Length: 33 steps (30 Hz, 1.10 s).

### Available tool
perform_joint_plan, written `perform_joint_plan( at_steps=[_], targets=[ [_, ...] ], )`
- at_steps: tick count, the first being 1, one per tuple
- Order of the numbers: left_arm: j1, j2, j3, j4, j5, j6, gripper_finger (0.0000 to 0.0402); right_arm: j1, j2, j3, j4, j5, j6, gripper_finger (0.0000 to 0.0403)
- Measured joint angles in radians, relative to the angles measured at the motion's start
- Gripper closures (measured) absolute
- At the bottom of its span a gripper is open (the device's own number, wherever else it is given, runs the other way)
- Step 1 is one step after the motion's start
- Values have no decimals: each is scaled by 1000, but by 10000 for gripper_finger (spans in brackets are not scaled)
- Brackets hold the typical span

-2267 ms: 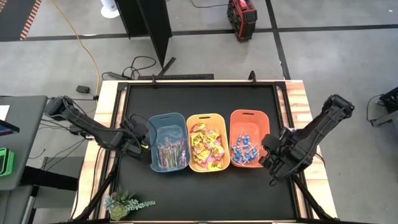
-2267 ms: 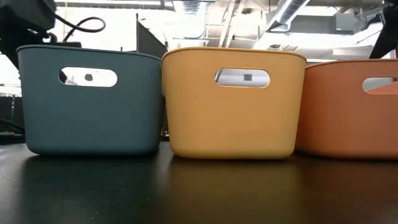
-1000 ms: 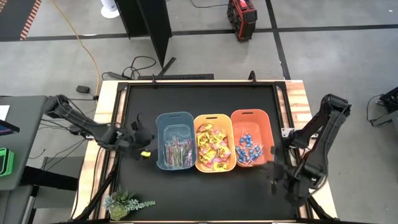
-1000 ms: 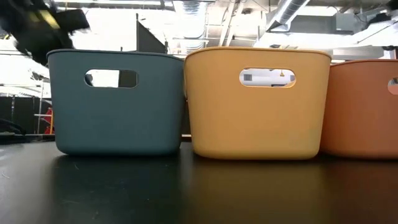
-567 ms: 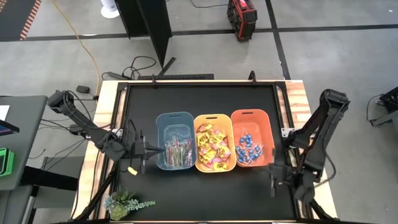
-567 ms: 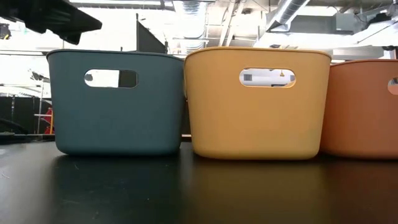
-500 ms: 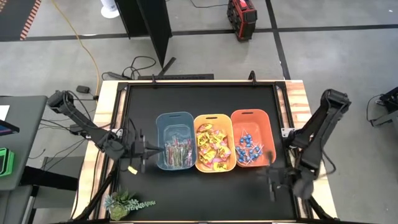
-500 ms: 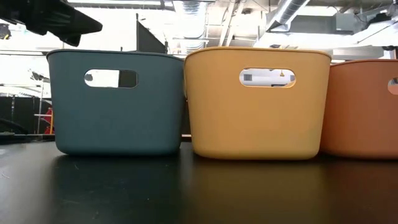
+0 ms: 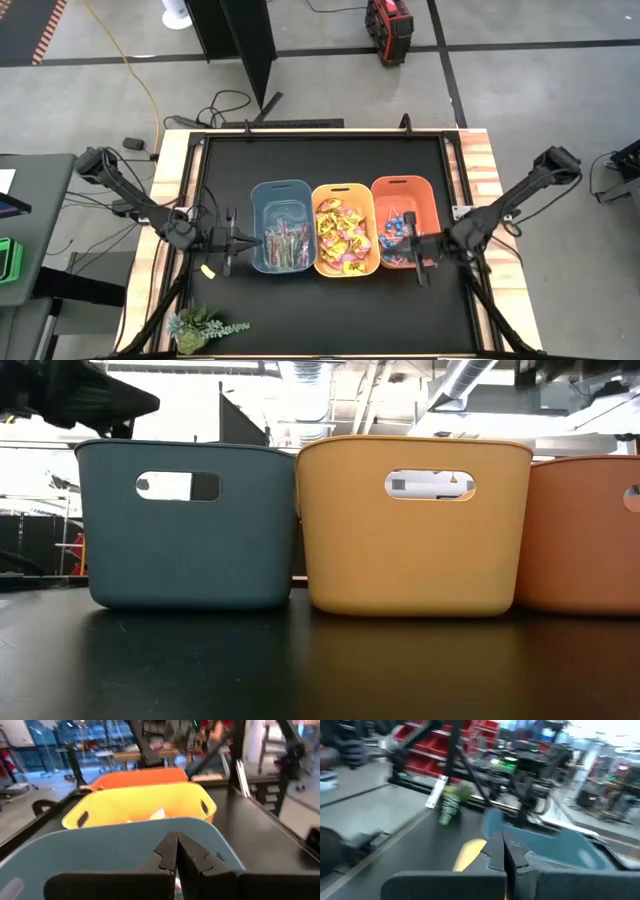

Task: Sort candy
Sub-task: Return to Home Position

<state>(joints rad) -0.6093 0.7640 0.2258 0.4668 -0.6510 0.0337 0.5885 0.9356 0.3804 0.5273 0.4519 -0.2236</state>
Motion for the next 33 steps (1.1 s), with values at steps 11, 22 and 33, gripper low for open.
perform_joint_plan(
  at_steps=[11, 22, 33],
  targets=[
    [22, -259, -176, 47, 22, 5, 401, -44, -567, -275, -203, -10, 28, 403],
    [26, -421, -206, -88, 83, 38, 401, -40, -921, -294, -571, -22, 21, 403],
    [150, -427, -208, -112, 292, 51, 401, -41, -934, -293, -689, -28, 38, 403]
  ],
)
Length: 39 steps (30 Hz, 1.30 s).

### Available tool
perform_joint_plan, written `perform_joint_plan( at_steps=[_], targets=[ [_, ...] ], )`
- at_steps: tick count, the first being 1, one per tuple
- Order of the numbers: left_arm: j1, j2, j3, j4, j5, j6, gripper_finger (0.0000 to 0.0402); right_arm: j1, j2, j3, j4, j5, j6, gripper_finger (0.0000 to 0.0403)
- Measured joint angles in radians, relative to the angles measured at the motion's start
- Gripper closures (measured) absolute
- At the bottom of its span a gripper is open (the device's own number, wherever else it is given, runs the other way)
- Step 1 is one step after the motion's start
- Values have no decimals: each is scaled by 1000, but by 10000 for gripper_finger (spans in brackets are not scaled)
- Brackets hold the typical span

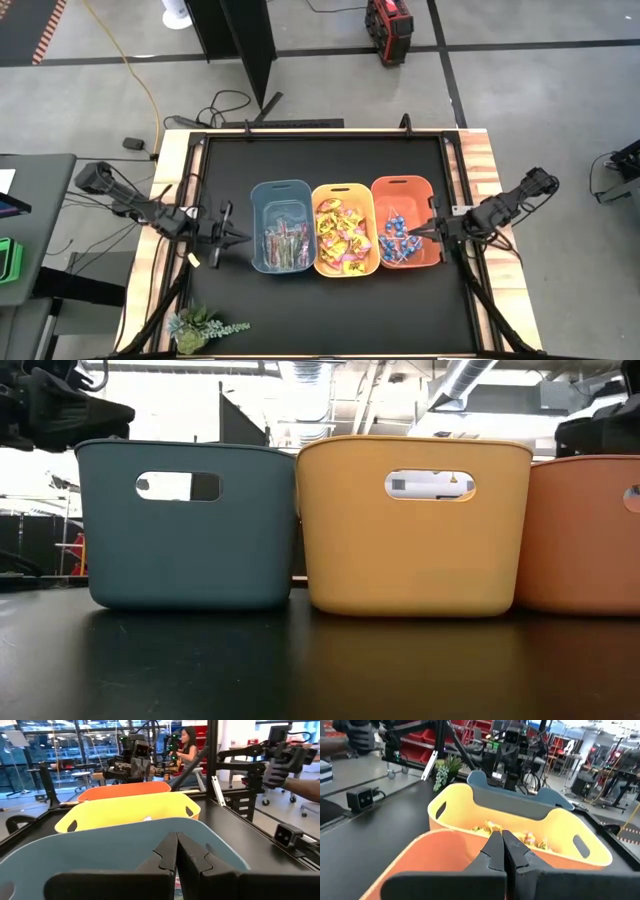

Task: Sort candy
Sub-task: Return to Home Position

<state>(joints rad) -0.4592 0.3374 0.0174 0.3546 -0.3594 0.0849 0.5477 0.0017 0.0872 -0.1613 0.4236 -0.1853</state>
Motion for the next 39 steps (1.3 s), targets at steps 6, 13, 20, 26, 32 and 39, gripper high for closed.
perform_joint_plan(
  at_steps=[6, 13, 20, 26, 32, 39],
  targets=[
    [73, 1, -3, -7, 76, -7, 401, 0, 0, 2, -49, -3, 65, 403],
    [148, 3, -10, -12, 158, -31, 401, 3, 0, 3, -68, -3, 138, 386],
    [161, -8, -10, 1, 194, -23, 401, 33, 0, 0, -27, -3, 36, 390],
    [156, -80, -10, -40, 168, -21, 401, 66, 0, 0, -22, -3, 29, 391],
    [156, -229, -10, -170, 120, -22, 401, 81, 0, 0, -13, -3, 6, 386],
    [156, -329, 2, -297, 120, -50, 401, 81, 1, 0, -26, -3, 168, 385]
  ],
)
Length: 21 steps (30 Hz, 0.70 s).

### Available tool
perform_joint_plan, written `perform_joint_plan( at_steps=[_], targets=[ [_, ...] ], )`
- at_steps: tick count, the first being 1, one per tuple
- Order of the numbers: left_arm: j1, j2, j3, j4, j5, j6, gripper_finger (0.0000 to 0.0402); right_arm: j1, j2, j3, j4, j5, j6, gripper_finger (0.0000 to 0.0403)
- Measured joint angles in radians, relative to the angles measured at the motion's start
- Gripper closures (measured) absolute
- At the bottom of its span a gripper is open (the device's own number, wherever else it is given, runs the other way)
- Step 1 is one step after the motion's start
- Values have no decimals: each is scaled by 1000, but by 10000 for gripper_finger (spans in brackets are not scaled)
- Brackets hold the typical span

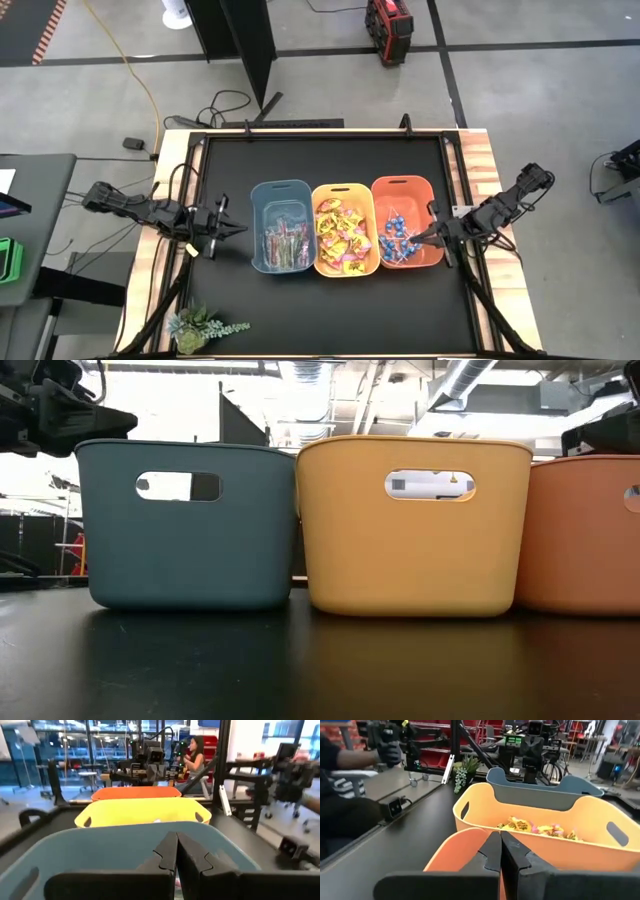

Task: Sort candy
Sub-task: Return to Home Position

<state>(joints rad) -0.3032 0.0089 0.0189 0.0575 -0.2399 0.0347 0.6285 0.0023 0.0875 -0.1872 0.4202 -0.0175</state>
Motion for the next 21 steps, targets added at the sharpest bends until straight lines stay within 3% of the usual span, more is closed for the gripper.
perform_joint_plan(
  at_steps=[4, 7, 9, 11, 13, 18, 21],
  targets=[
    [0, 11, 0, -15, 6, -122, 401, 0, 5, 0, -4, 0, 44, 384],
    [-12, 18, -6, -23, 144, -234, 396, 0, 4, 0, -15, 0, 44, 383],
    [-29, 19, -9, -30, 260, -204, 388, 0, 4, 1, -18, 0, 44, 383],
    [-42, 17, -9, -20, 285, -137, 378, 0, 4, 1, -20, 0, 44, 383],
    [-45, 15, -9, -16, 236, -93, 369, 0, 4, 1, -20, 0, 44, 383],
    [-44, 17, -9, 11, -70, -132, 361, 0, 4, 1, -21, 0, 44, 383],
    [-43, 19, -2, 7, -137, -120, 361, 0, 4, 1, -21, 0, 44, 383]
  ],
)
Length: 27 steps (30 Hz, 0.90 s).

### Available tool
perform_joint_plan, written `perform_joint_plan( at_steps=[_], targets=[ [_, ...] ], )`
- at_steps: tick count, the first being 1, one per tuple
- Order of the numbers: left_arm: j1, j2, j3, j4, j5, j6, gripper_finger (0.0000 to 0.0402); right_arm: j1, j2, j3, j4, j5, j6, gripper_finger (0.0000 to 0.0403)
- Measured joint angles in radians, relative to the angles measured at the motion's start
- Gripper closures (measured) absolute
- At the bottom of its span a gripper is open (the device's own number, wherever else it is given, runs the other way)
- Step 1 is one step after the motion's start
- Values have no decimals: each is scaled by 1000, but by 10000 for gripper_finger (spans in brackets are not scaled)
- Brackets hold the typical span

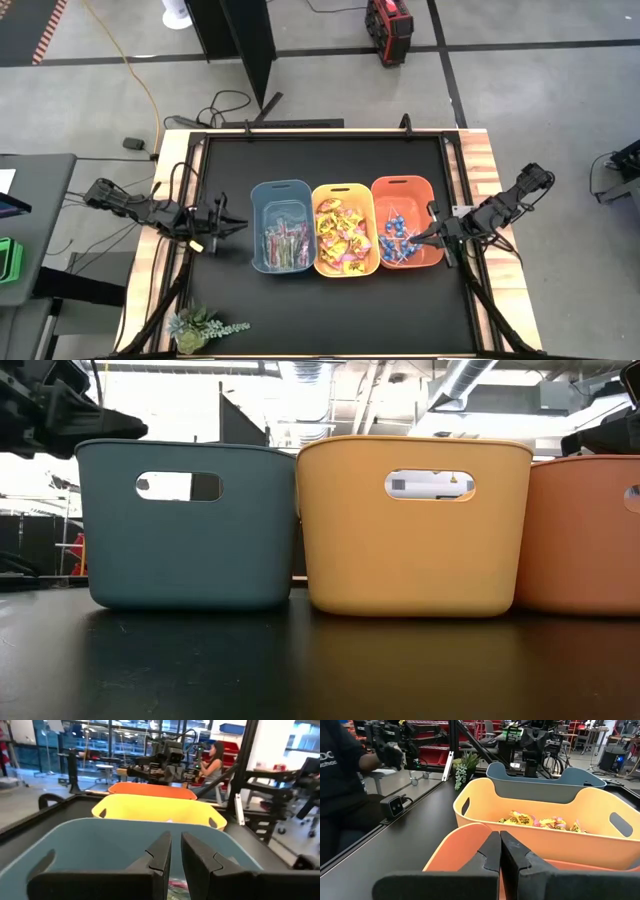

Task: Sort candy
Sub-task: Return to Home Position

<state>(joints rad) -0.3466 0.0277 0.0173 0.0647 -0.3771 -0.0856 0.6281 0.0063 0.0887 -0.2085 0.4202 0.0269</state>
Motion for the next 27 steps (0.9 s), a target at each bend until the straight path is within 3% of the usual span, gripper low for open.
perform_joint_plan(
  at_steps=[6, 27],
  targets=[
    [0, 0, 2, -6, -3, 72, 361, 0, 0, 0, 0, 0, 0, 383],
    [0, 0, 2, -13, -3, 74, 360, 0, 0, 0, 0, 0, 0, 383]
  ],
)
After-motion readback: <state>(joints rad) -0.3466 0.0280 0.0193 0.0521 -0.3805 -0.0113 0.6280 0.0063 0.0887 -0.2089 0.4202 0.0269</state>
